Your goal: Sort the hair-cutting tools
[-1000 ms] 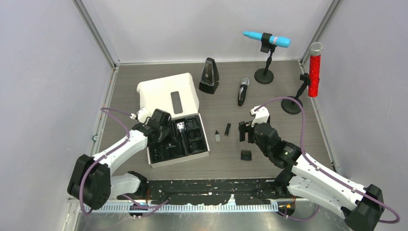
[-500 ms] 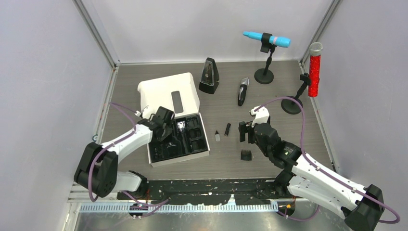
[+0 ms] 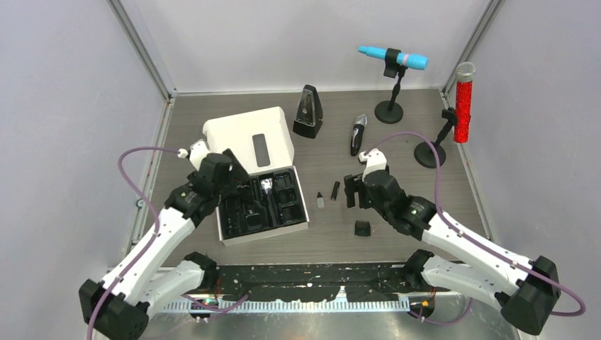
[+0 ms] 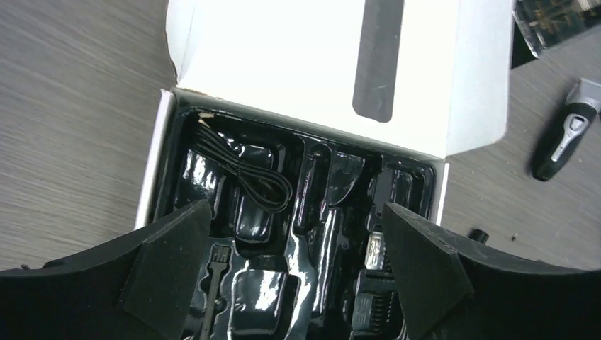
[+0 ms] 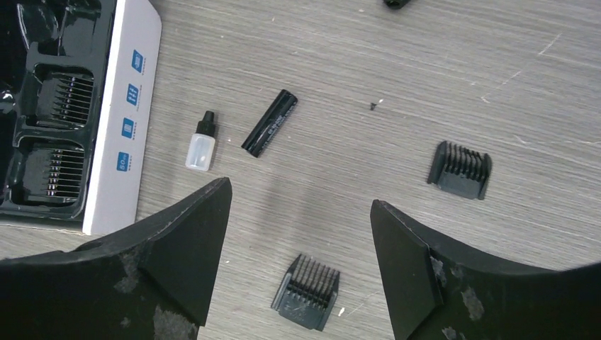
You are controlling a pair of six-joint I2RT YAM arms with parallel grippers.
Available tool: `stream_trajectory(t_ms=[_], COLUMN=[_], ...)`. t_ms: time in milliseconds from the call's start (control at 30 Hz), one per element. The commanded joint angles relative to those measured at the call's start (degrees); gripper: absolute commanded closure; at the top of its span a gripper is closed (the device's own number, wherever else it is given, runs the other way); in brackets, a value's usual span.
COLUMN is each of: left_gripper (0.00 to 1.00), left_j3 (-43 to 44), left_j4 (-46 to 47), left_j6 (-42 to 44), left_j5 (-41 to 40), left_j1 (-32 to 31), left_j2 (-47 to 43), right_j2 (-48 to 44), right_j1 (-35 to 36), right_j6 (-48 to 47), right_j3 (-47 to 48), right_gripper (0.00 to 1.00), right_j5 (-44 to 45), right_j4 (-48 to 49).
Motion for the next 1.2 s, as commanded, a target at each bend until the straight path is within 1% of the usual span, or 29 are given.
stream_trajectory(t_ms=[0, 33, 167, 233, 300, 367, 467, 533, 600, 900, 1000, 1167], left_gripper=[0.02, 0.01, 0.0, 0.0, 0.0, 0.0, 0.0, 0.0, 0.0, 0.0, 0.0, 0.0], left_j3=[4.1, 4.8, 8.2, 9.2, 9.3, 9.3, 6.4, 2.8, 1.4, 0.1, -0.2, -1.3], left_j4=[-6.1, -7.0, -13.9, -15.4, -15.1, -15.0, -11.5, -8.7, -7.6, -6.9, -6.7, -5.7], left_j6=[13.8, 15.9, 23.7, 28.5, 36.2, 40.1, 41.6, 41.9, 42.4, 41.7, 41.7, 41.8], left_j5=[-0.8, -1.1, -4.2, -6.2, -3.7, -3.2, -1.9, -1.8, -2.0, -2.3, -1.9, -2.4], left_j1=[0.2, 0.2, 0.2, 0.2, 0.2, 0.2, 0.2, 0.2, 0.2, 0.2, 0.2, 0.2], left_j2=[-5.8, -6.7, -9.7, -11.0, -12.6, -14.2, -17.4, -19.2, -20.1, -21.5, -21.9, -23.8], right_j2=[7.3, 8.8, 17.8, 22.1, 26.0, 30.3, 33.9, 36.5, 39.0, 48.8, 51.4, 54.4], right_j1=[-0.2, -0.2, -0.3, -0.8, -1.6, -2.9, -5.2, -6.2, -6.9, -7.7, -7.7, -7.7], right_j6=[4.8, 5.5, 9.2, 10.9, 12.6, 14.1, 15.8, 16.7, 17.5, 20.6, 21.4, 22.8], right_j3=[5.9, 7.3, 11.5, 13.3, 14.6, 15.7, 17.7, 19.3, 21.0, 27.3, 29.5, 30.5], right_gripper=[0.19, 0.19, 0.19, 0.19, 0.19, 0.2, 0.21, 0.23, 0.24, 0.27, 0.3, 0.35], right_j5=[-2.9, -3.1, -3.8, -4.6, -4.9, -5.2, -6.2, -6.5, -6.7, -6.0, -5.5, -4.1], right_j4=[-3.7, -4.6, -5.9, -5.9, -5.5, -4.6, -3.2, -2.8, -2.7, -3.8, -5.0, -5.2])
